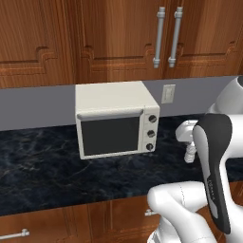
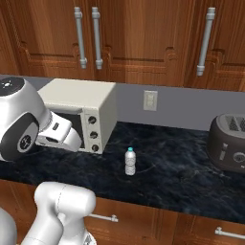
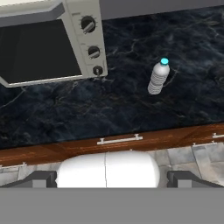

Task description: Take the bottled waters from the counter and place them in the freezer to freeze. Close the freezer door after placing the bottles.

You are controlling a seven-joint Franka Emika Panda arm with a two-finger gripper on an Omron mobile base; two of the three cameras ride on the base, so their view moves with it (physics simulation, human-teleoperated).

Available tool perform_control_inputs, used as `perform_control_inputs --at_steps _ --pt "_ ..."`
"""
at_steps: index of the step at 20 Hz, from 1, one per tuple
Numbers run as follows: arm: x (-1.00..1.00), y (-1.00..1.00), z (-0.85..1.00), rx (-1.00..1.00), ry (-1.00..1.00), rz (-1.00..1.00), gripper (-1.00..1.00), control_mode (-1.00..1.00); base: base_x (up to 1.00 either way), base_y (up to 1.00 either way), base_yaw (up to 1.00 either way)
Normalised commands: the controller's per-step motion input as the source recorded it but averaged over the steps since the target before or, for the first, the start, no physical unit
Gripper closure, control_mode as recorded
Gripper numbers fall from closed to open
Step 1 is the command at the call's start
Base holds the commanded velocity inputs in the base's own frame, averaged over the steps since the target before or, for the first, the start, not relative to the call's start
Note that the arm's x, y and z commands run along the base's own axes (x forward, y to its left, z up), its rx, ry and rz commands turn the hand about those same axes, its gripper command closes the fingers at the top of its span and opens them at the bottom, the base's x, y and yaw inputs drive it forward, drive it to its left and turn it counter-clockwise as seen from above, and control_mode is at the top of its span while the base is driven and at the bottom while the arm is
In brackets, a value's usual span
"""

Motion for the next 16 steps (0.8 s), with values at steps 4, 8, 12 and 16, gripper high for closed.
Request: perform_control_inputs --at_steps 4,8,12,16 --pt "0.00 0.00 0.00 0.00 0.00 0.00 -1.00 1.00 0.09 -0.10 0.00" --pt "0.00 0.00 0.00 0.00 0.00 0.00 -1.00 1.00 0.00 0.00 0.00" --pt "0.00 0.00 0.00 0.00 0.00 0.00 -1.00 1.00 0.00 0.00 0.00" --pt "0.00 0.00 0.00 0.00 0.00 0.00 -1.00 1.00 0.00 0.00 0.00"
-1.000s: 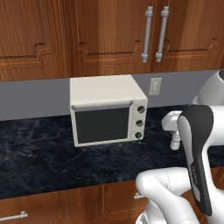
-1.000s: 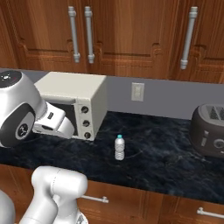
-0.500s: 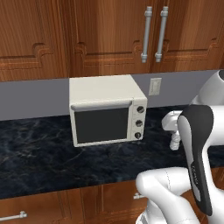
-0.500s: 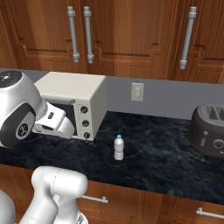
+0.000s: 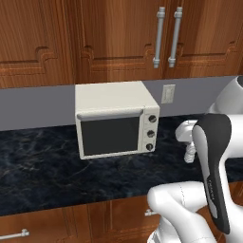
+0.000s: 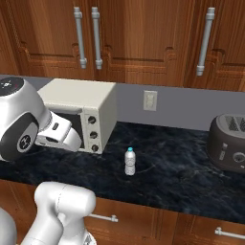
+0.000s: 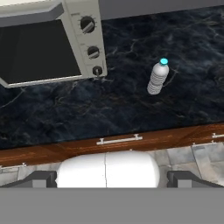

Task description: Take the bottled waters from the counter and place them in the freezer to freeze. Close the freezer door after placing the bottles.

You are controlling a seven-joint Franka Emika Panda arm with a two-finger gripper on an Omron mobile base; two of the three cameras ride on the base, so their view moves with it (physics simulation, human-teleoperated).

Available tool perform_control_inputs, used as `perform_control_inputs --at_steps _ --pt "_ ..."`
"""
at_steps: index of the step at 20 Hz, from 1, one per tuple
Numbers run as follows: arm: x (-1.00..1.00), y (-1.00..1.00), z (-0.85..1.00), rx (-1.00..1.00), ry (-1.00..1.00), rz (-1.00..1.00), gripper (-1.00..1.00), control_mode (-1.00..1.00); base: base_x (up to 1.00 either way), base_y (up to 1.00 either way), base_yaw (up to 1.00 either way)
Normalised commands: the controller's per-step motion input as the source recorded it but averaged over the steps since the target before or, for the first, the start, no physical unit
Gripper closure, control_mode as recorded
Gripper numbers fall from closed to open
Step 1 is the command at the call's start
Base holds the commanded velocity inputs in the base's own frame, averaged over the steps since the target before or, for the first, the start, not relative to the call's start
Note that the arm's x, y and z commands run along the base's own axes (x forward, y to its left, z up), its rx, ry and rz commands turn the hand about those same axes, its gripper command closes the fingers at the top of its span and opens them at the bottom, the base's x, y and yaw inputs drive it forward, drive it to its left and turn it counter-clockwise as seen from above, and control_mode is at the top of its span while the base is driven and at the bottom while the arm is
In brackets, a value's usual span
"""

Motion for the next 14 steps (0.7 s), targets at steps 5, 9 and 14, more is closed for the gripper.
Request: perform_control_inputs --at_steps 5,9,14 --pt "0.10 -0.09 0.00 0.00 0.00 0.05 -1.00 -1.00 0.00 0.00 0.00" --pt "0.02 -0.58 0.00 0.00 -0.01 0.06 -1.00 -1.00 0.00 0.00 0.00" --pt "0.12 -0.59 -0.01 0.00 0.00 0.06 -1.00 -1.00 0.00 0.00 0.00"
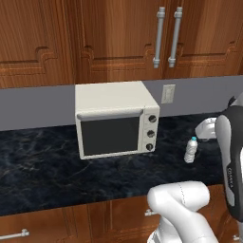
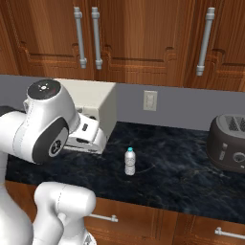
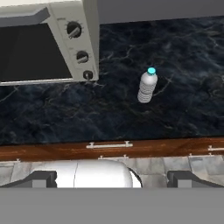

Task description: Take the bottled waters from the counter and place them in the freezer to freeze. Close the freezer door after placing the bottles.

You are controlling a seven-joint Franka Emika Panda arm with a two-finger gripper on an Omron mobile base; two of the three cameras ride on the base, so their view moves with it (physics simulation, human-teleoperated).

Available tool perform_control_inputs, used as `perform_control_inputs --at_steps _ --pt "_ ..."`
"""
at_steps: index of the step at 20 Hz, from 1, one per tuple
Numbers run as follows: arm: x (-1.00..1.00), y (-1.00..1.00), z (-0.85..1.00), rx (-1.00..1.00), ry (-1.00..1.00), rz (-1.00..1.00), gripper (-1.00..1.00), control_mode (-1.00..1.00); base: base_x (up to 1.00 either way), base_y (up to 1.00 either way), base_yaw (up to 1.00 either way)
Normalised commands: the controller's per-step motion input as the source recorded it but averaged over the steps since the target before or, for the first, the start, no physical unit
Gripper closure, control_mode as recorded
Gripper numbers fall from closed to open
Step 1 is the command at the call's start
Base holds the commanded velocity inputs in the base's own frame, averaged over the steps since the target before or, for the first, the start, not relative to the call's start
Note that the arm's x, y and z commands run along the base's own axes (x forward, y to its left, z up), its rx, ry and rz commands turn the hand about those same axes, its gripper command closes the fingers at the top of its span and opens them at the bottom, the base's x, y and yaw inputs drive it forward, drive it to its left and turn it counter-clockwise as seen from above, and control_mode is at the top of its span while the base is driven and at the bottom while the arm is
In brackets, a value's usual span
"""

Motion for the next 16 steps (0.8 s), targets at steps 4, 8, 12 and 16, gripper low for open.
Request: perform_control_inputs --at_steps 4,8,12,16 --pt "0.33 -0.77 -0.03 0.10 -0.04 0.05 -1.00 -1.00 0.00 0.00 0.00" --pt "0.36 -0.77 -0.34 0.11 -0.02 0.06 -1.00 -1.00 0.00 0.00 0.00" --pt "0.35 -0.81 -0.57 0.02 -0.01 0.00 -1.00 -1.00 0.00 0.00 0.00" --pt "0.39 -0.68 -0.48 0.00 -0.06 0.02 -1.00 -1.00 0.00 0.00 0.00"
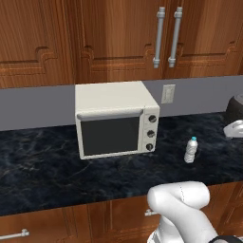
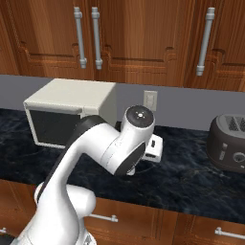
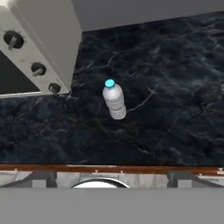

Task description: Take the bottled waters from the counter and place them in the freezer to freeze. Close the freezer door after placing the bottles.

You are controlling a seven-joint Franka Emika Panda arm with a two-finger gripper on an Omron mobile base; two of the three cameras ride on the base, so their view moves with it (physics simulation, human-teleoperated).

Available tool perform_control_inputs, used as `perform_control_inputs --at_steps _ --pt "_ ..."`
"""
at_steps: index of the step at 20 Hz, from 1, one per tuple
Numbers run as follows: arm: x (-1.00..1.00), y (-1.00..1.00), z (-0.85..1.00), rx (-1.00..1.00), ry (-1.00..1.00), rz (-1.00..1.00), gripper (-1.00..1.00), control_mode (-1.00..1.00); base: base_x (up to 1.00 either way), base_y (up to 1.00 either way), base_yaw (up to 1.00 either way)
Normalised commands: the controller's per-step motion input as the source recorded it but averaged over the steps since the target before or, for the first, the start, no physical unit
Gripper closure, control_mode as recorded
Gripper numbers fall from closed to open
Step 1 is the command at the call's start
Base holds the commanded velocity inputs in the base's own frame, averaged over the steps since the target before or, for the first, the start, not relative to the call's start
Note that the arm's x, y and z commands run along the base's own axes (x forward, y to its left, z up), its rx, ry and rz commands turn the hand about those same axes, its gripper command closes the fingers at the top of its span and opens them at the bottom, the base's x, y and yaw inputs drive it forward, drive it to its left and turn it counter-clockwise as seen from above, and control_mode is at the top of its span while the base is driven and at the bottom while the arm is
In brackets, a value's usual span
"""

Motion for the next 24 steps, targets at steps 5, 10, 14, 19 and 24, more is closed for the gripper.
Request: perform_control_inputs --at_steps 5,10,14,19,24 --pt "0.38 -0.15 -0.17 0.00 -0.23 0.14 -1.00 -1.00 0.00 0.00 0.00" --pt "0.31 -0.18 -0.51 0.00 -0.29 0.13 -1.00 -1.00 0.00 0.00 0.00" --pt "0.35 -0.18 -0.52 0.00 -0.27 0.13 -1.00 -1.00 0.00 0.00 0.00" --pt "0.33 -0.27 -0.36 -0.01 -0.24 0.10 -1.00 -1.00 0.00 0.00 0.00" --pt "0.10 -0.02 -0.19 0.00 -0.03 0.12 -1.00 -1.00 0.00 0.00 0.00"
